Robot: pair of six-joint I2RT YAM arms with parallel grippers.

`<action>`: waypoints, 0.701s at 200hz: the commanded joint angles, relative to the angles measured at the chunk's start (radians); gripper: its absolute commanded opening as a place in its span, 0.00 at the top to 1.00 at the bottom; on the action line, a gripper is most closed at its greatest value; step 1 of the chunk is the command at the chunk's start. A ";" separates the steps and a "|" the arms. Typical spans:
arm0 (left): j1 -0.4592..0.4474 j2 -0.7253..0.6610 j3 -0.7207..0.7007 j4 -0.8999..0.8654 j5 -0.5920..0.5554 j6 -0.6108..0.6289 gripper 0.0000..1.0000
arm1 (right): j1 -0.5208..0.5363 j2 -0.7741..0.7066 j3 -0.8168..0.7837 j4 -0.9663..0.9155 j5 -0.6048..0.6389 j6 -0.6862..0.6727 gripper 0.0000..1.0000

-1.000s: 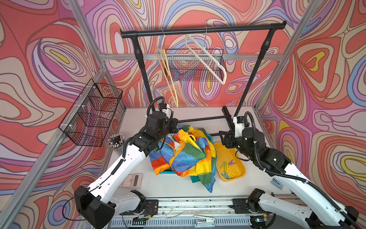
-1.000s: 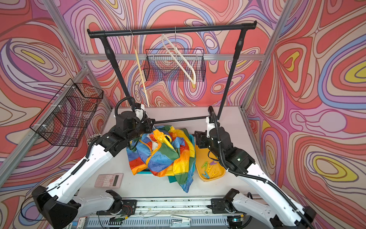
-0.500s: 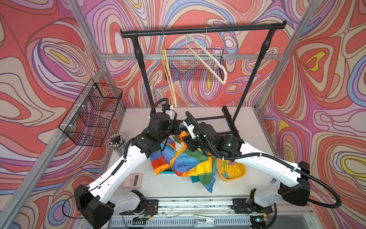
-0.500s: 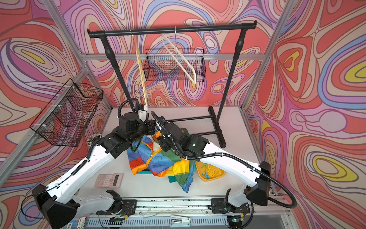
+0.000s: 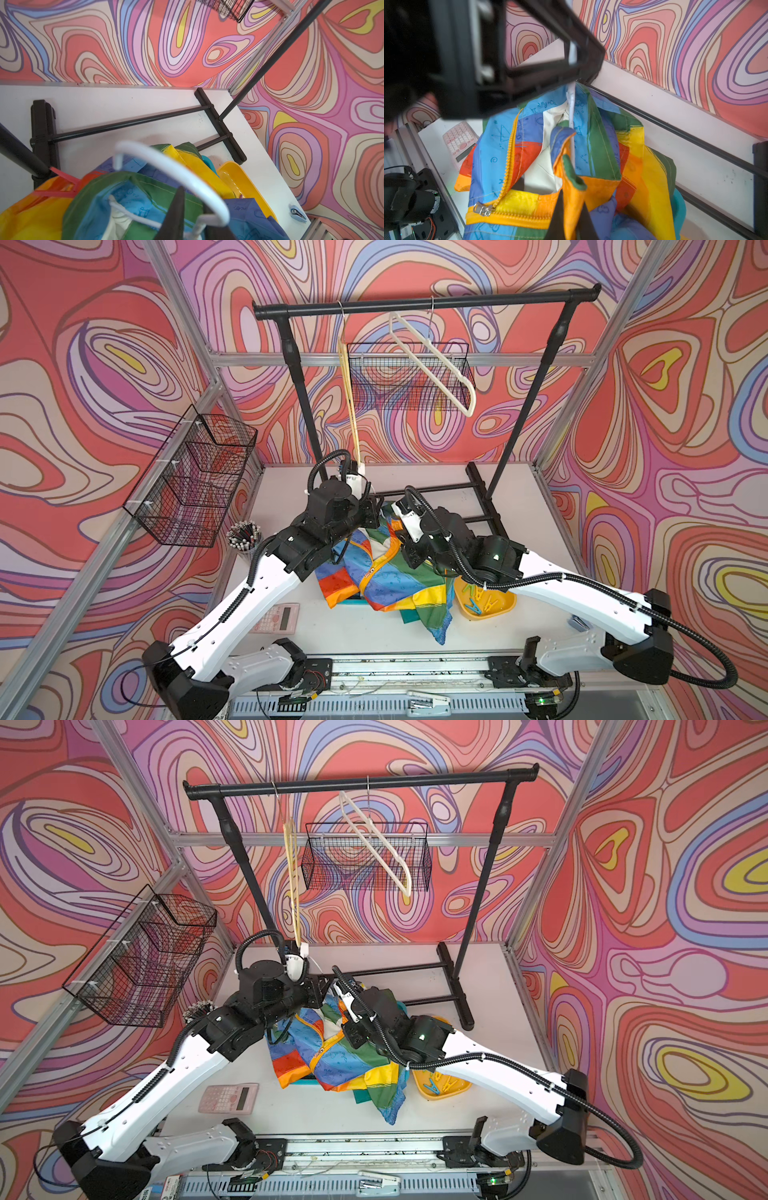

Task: Remove the clothespins securing jackets to the hanger
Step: Adjust the jacket in the basket.

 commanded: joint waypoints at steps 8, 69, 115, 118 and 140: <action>0.053 -0.095 -0.015 -0.107 -0.062 0.008 0.34 | 0.000 -0.066 -0.088 0.028 0.021 -0.051 1.00; 0.488 -0.053 -0.143 -0.110 0.408 -0.242 0.25 | 0.069 -0.139 -0.254 0.208 0.236 -0.203 1.00; 0.498 0.056 -0.194 0.026 0.582 -0.404 0.29 | 0.148 -0.109 -0.291 0.300 0.385 -0.330 1.00; 0.498 0.057 -0.196 0.027 0.583 -0.408 0.29 | 0.156 -0.106 -0.291 0.305 0.396 -0.340 1.00; 0.499 0.057 -0.189 0.019 0.567 -0.417 0.29 | 0.194 -0.079 -0.291 0.331 0.470 -0.391 1.00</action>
